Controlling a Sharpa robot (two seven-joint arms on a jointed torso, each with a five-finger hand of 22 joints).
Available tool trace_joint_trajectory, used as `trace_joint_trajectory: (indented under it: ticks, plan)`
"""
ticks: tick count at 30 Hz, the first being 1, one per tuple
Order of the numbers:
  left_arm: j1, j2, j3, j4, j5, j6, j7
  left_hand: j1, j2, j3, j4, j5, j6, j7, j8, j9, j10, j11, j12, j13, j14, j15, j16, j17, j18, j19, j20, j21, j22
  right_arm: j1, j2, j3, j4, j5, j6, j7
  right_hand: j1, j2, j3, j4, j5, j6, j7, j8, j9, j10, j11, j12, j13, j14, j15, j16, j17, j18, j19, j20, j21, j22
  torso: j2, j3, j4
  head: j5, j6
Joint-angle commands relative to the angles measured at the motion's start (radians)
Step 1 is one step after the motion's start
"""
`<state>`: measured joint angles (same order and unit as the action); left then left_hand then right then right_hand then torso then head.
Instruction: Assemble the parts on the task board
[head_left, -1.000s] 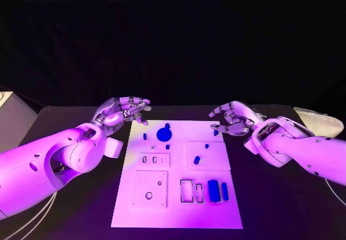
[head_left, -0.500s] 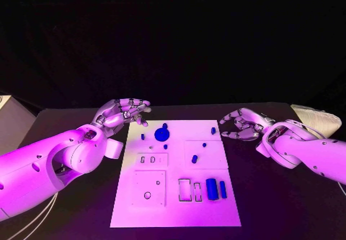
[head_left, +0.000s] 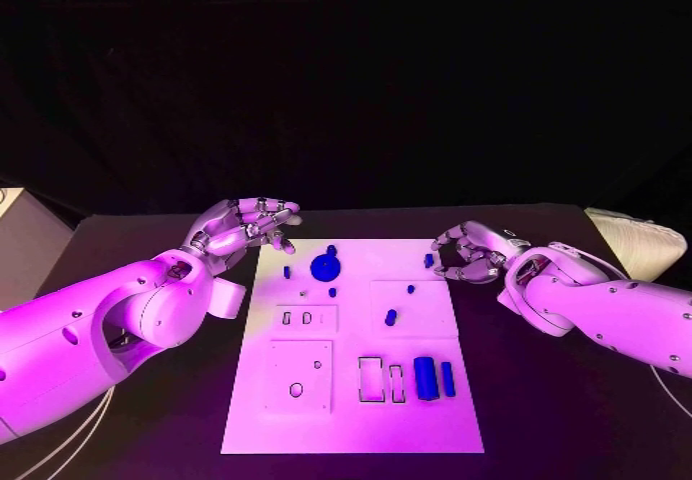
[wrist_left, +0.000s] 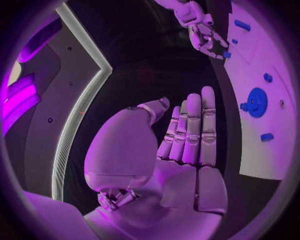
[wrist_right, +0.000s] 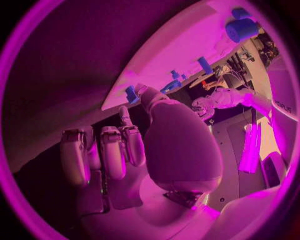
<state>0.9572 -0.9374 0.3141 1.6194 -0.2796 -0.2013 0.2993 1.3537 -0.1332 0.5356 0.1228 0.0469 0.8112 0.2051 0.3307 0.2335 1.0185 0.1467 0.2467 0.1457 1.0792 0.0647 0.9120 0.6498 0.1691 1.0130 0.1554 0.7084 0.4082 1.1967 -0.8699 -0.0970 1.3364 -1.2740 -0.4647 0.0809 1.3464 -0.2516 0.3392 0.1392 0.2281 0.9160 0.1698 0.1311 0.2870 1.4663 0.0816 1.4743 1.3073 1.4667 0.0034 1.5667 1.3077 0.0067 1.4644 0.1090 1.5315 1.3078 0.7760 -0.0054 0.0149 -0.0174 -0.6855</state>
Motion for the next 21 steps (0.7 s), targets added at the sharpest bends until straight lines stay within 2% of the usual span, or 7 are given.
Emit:
trace_joint_trajectory:
  ticks: [1,12,21]
  plan:
    - [0.000,0.001,0.000,0.003,-0.002,0.020,0.012,-0.010,0.001,0.004,0.003,0.002,-0.008,0.013,0.006,0.002,-0.005,-0.001,0.004,0.001,-0.004,0.002,-0.003,-0.002,0.011,-0.004,0.000,0.005,0.001,-0.001,0.009,0.000,-0.014,-0.036,-0.026,-0.048,-0.003,0.010,-0.010,0.001,-0.004,-0.009,0.002,-0.004,-0.001,0.012,0.005,-0.005,0.179,0.102,0.007,0.000,0.255,0.003,0.089,0.002,0.004,0.233,0.004,0.0010,0.0021,-0.001,0.000]
    - [0.000,0.001,0.000,0.002,-0.004,0.021,0.011,-0.010,0.001,0.004,0.003,0.002,-0.008,0.013,0.006,0.002,-0.005,-0.001,0.004,0.001,-0.004,0.002,-0.003,-0.002,0.011,-0.004,0.000,0.005,0.001,-0.002,0.034,0.000,-0.035,-0.027,-0.016,-0.054,-0.003,0.018,-0.014,0.005,-0.004,-0.010,0.003,-0.003,-0.002,0.014,0.006,-0.003,0.180,0.102,0.008,0.001,0.256,0.002,0.090,0.003,0.008,0.236,0.004,0.0013,0.0011,0.000,-0.009]
    - [0.000,0.001,0.000,0.000,-0.004,0.022,0.010,-0.010,0.001,0.004,0.003,0.002,-0.008,0.013,0.006,0.002,-0.005,-0.001,0.004,0.001,-0.004,0.002,-0.003,-0.002,0.011,-0.004,0.000,0.005,0.001,-0.006,0.044,-0.001,-0.038,-0.021,-0.014,-0.047,0.005,0.033,-0.013,0.009,-0.006,0.015,-0.003,0.013,0.002,0.026,0.002,0.009,0.190,0.103,0.005,0.002,0.258,-0.001,0.096,0.002,0.018,0.245,0.002,0.0002,0.0015,0.001,-0.015]
